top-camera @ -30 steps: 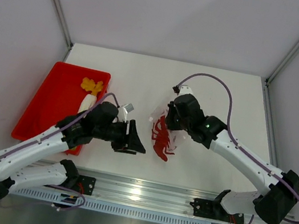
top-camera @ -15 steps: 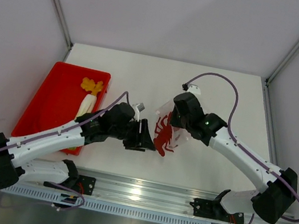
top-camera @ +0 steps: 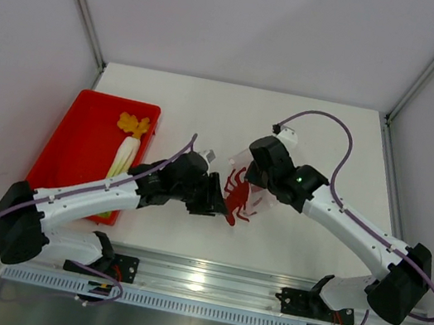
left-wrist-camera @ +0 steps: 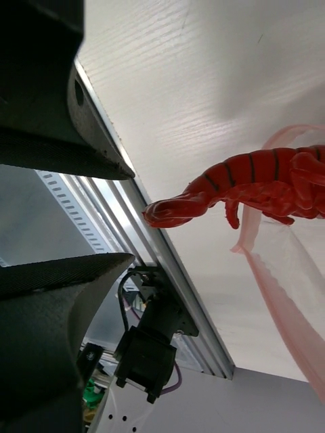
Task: Place the food in the zip-top bag and seal the zipper
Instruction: Place the fake lobster in the zipper food storage bag.
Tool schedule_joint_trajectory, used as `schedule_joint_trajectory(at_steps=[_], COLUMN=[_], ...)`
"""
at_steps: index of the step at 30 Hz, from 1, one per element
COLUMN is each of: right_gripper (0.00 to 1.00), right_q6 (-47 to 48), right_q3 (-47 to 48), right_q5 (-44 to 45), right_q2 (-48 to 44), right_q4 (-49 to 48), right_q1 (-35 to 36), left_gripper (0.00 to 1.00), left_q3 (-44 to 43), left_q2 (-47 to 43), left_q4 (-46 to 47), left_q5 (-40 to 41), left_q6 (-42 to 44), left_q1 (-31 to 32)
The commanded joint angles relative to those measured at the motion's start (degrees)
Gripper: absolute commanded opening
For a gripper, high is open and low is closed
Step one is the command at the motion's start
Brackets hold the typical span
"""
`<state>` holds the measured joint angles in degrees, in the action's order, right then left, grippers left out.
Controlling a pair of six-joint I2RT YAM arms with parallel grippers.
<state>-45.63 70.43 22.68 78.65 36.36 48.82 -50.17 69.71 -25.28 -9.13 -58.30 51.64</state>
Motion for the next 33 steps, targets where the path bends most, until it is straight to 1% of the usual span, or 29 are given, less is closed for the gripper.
schedule_joint_trajectory(at_steps=[1, 3, 5, 14, 17, 22, 25, 30, 31, 32, 33], right_gripper=[0.00, 0.00, 0.00, 0.00, 0.00, 0.00, 0.00, 0.00, 0.00, 0.00, 0.00], right_q6=[-4.0, -4.6, -4.8, -4.5, -4.4, -4.2, -4.0, -3.6, -3.4, -3.2, -3.1], right_q3=[2.6, 2.6, 2.5, 1.7, 1.6, 1.5, 1.3, 0.8, 0.5, 0.4, 0.2], right_q5=[3.2, 3.8, 4.7, 5.5, 5.4, 6.0, 6.2, 6.2, 6.1, 6.1, 6.2], right_q2=[-1.5, -1.6, -2.2, -3.0, -3.1, -3.6, -3.8, -4.4, -4.6, -4.6, -4.8], right_q4=[-0.3, -0.1, -0.1, -0.5, -0.5, -0.6, -0.7, -0.8, -1.0, -1.2, -1.3], right_q1=[0.8, 0.9, 1.1, 1.3, 1.5, 1.9, 2.1, 2.4, 2.4, 2.4, 2.5], left_gripper=[0.49, 0.46, 0.45, 0.44, 0.45, 0.41, 0.34, 0.27, 0.24, 0.15, 0.10], left_q3=[-1.7, -3.5, -4.2, -5.5, -6.1, -7.0, -7.6, -8.2, -8.4, -8.5, -8.5], left_q2=[1.3, 2.8, 3.8, 7.3, 8.0, 8.9, 9.8, 10.3, 10.4, 10.3, 10.3], left_q4=[1.8, 0.9, 0.7, 1.2, 0.3, 0.1, -0.2, -0.6, -0.9, -1.2, -1.3], left_q5=[3.4, 3.8, 3.9, 3.2, 4.2, 4.9, 5.8, 7.0, 7.3, 7.5, 7.8], left_q6=[1.6, 2.6, 2.9, 3.9, 4.1, 4.8, 5.2, 6.1, 6.3, 6.6, 6.9], left_q1=[0.5, 0.5, 0.5, 0.5, 0.4, 0.3, 0.2, -0.1, -0.1, -0.2, -0.2])
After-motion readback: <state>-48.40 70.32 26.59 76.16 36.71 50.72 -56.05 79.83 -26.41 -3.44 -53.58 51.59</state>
